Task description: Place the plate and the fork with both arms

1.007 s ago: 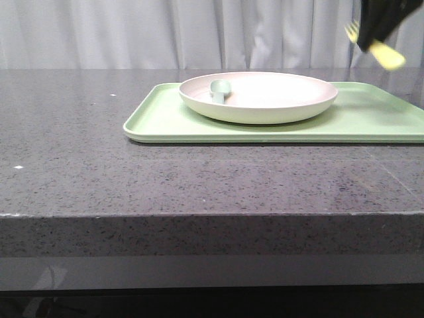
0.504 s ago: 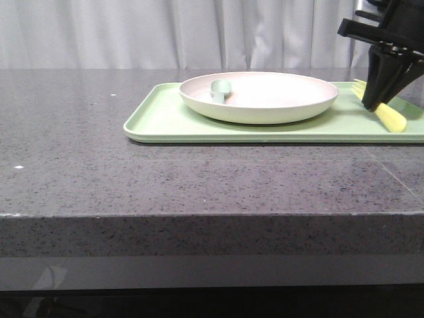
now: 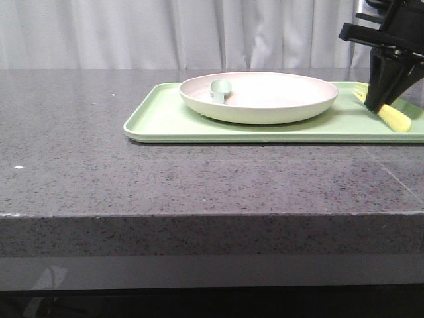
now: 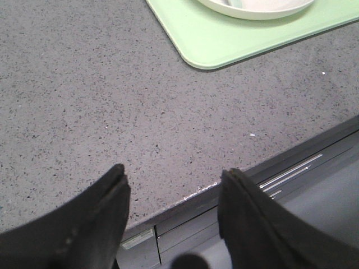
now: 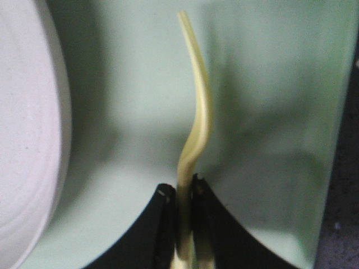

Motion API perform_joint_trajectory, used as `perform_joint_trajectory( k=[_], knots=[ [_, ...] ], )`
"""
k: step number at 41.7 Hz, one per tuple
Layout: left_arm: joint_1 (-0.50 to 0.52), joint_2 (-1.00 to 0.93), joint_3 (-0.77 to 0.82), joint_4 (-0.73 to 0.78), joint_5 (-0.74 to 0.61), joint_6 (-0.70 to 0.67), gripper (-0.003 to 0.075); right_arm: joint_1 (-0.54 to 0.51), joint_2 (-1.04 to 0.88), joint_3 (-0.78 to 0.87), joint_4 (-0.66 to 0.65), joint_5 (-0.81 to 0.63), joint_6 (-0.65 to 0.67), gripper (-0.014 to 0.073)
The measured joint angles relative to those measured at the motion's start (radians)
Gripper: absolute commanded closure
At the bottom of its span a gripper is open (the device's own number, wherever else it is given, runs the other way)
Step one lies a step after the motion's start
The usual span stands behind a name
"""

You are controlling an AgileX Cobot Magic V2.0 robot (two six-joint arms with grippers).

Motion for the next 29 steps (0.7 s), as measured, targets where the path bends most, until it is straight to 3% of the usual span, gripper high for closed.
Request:
perform_joint_trajectory(
  k=[9, 29],
  knots=[
    [0.0, 0.0, 0.0, 0.0, 0.0, 0.0, 0.0353, 0.0, 0.0, 0.0, -0.012, -0.002, -0.003, 0.0298],
    [0.0, 0.0, 0.0, 0.0, 0.0, 0.0, 0.0353, 0.004, -0.072, 0.0, -0.04, -0.015, -0.007, 0.0298]
  ],
)
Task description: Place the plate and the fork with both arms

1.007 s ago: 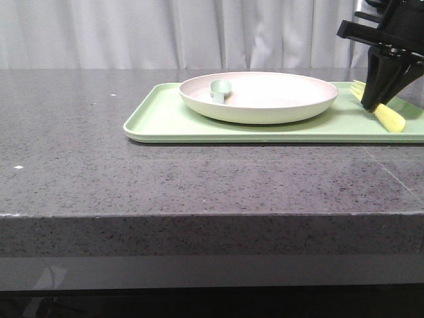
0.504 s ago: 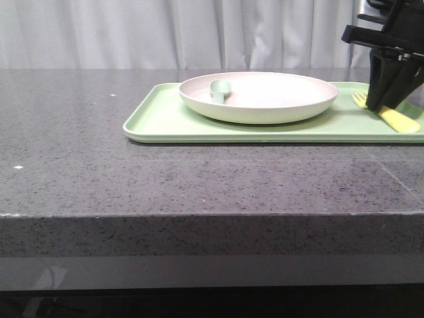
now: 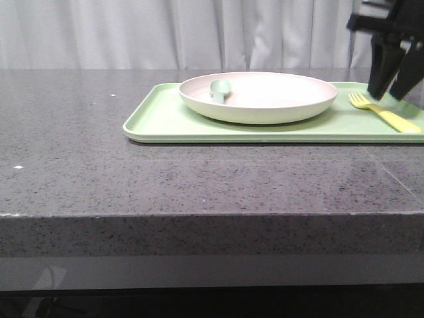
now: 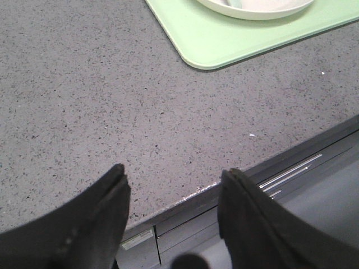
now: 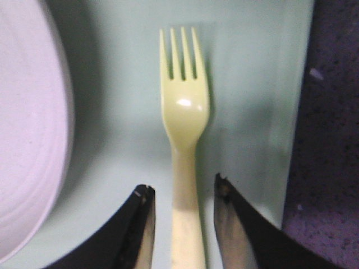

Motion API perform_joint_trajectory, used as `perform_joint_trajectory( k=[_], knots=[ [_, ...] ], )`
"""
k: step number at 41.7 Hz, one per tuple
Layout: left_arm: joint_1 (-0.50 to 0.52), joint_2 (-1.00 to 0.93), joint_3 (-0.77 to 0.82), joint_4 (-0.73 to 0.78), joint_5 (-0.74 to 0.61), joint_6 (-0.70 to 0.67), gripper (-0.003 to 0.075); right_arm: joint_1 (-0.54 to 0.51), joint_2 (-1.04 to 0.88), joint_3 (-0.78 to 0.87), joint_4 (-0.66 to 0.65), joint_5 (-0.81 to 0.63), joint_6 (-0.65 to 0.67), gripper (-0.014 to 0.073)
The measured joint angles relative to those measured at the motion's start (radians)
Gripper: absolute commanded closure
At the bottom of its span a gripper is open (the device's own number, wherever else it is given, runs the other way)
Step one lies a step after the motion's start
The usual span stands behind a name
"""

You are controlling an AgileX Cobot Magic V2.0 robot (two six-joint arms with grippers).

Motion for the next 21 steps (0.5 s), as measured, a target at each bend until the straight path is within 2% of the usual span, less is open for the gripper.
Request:
perform_joint_trajectory(
  k=[9, 21],
  knots=[
    [0.0, 0.0, 0.0, 0.0, 0.0, 0.0, 0.0353, 0.061, -0.165, 0.027, -0.043, -0.01, 0.0, 0.0298],
    [0.0, 0.0, 0.0, 0.0, 0.0, 0.0, 0.0353, 0.169, -0.481, 0.213, -0.109, -0.077, 0.0, 0.0303]
  ],
)
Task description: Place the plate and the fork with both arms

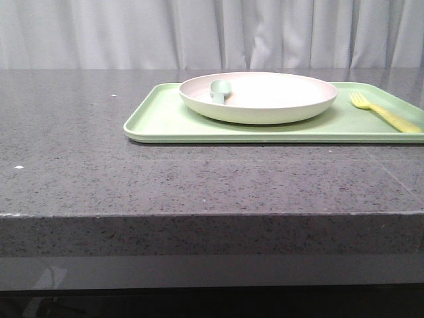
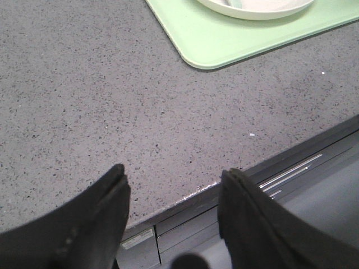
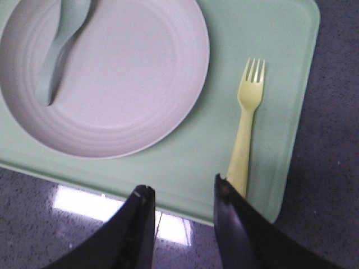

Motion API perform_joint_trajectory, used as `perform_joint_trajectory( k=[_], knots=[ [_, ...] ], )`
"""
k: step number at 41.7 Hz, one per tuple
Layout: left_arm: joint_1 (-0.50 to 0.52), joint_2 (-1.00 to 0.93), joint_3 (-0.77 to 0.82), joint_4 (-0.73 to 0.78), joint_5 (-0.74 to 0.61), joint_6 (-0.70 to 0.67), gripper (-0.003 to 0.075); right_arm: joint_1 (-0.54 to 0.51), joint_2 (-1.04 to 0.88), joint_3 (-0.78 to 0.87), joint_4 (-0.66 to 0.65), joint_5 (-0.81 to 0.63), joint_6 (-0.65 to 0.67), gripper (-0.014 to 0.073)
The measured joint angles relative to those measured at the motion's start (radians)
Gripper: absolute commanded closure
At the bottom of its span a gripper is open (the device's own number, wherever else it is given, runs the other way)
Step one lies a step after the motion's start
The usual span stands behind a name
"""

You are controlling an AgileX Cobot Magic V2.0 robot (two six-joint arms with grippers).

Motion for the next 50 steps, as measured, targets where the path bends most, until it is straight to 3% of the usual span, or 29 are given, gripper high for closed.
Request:
perform_joint_trajectory(
  k=[14, 29, 40, 50],
  knots=[
    [0.0, 0.0, 0.0, 0.0, 0.0, 0.0, 0.0353, 0.019, -0.412, 0.33, -0.095, -0.006, -0.002, 0.0302],
    [0.0, 0.0, 0.0, 0.0, 0.0, 0.0, 0.0353, 0.019, -0.801, 0.621, -0.101, -0.004, 0.021, 0.0302],
    [0.0, 0.0, 0.0, 0.0, 0.0, 0.0, 0.0353, 0.019, -0.951, 0.703, -0.103, 0.004, 0.036, 0.0302],
    [0.0, 0.0, 0.0, 0.0, 0.0, 0.0, 0.0379, 0.019, -0.963, 0.705, -0.145, 0.004, 0.068, 0.0305]
  ],
)
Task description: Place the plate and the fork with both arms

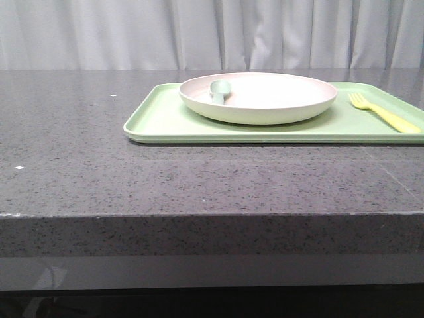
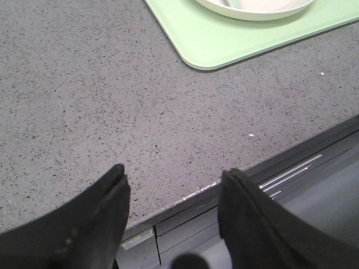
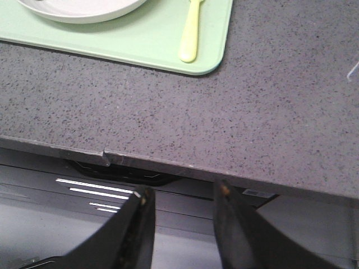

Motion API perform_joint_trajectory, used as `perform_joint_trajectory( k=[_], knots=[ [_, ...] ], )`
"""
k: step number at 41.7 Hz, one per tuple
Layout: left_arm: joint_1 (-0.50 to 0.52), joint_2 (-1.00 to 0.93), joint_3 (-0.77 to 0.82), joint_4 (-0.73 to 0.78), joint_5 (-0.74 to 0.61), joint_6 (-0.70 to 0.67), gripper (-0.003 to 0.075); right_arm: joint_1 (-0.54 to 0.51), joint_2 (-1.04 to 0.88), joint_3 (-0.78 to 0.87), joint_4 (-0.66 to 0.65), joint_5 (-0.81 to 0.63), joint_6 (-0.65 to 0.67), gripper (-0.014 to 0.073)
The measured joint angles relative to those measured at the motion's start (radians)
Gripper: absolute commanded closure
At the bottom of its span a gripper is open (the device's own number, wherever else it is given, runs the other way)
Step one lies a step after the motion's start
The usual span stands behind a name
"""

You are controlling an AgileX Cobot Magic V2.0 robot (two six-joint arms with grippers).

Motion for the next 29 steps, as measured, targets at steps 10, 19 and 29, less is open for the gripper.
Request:
perform_joint_trajectory(
  k=[10, 19, 29],
  knots=[
    [0.0, 0.0, 0.0, 0.0, 0.0, 0.0, 0.0675, 0.0, 0.0, 0.0, -0.004, 0.0, 0.002, 0.0535],
    [0.0, 0.0, 0.0, 0.0, 0.0, -0.022, 0.0741, 0.0, 0.0, 0.0, -0.004, 0.0, 0.002, 0.0708],
    [0.0, 0.0, 0.0, 0.0, 0.0, -0.025, 0.0741, 0.0, 0.0, 0.0, -0.004, 0.0, 0.003, 0.0711]
  ],
)
